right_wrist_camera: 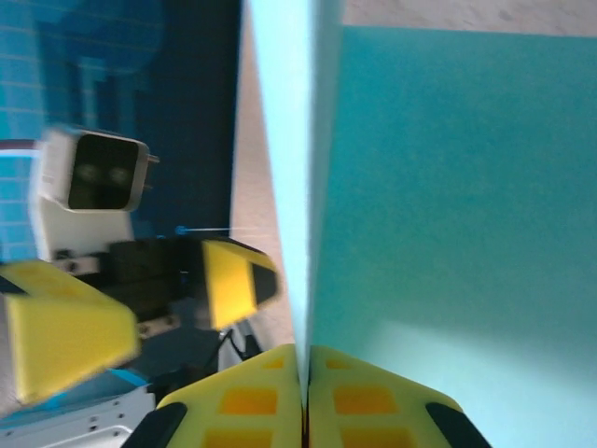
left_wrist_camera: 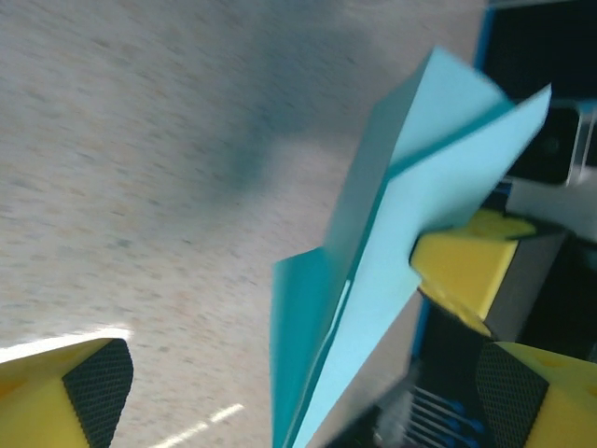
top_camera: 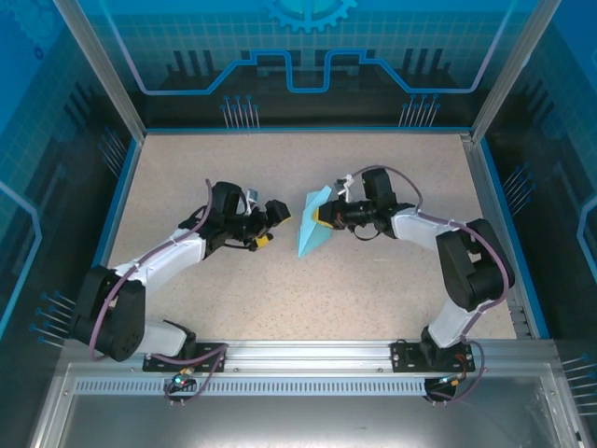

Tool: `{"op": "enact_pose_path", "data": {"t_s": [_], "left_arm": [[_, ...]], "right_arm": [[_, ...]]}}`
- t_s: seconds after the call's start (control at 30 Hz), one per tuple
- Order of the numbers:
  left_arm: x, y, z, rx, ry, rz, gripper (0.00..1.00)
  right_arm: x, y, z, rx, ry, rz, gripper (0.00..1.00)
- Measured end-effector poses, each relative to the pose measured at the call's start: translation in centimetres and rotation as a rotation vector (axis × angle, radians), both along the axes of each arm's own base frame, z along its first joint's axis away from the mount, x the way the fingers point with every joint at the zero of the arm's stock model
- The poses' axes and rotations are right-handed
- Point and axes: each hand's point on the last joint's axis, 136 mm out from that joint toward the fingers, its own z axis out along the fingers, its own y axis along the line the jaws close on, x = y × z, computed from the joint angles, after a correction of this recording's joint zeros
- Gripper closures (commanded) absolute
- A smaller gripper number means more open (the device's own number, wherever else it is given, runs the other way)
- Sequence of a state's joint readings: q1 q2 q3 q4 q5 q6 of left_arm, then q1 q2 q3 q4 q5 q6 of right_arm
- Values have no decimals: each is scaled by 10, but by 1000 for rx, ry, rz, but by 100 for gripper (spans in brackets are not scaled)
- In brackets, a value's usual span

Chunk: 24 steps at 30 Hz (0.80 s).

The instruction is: Fold a paper plane with a square sheet of paper (pick it up from the middle)

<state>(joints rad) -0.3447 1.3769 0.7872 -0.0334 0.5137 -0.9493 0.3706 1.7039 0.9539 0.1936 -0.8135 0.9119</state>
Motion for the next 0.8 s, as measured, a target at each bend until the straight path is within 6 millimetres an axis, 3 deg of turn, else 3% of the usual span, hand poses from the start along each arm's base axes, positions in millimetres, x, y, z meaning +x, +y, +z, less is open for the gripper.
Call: {"op": "enact_pose_path", "data": {"t_s": [0.2, 0.37, 0.8], "left_arm": [[-3, -23, 34, -179, -78, -106, 6], [-6, -33, 56, -254, -149, -165, 14], [-1, -42, 61, -298, -168, -182, 60]], "right_arm": [[9, 10, 38, 94, -34, 27, 92], [11, 15, 53, 137, -38, 35, 91], [3, 21, 61, 175, 8, 62, 89]]}}
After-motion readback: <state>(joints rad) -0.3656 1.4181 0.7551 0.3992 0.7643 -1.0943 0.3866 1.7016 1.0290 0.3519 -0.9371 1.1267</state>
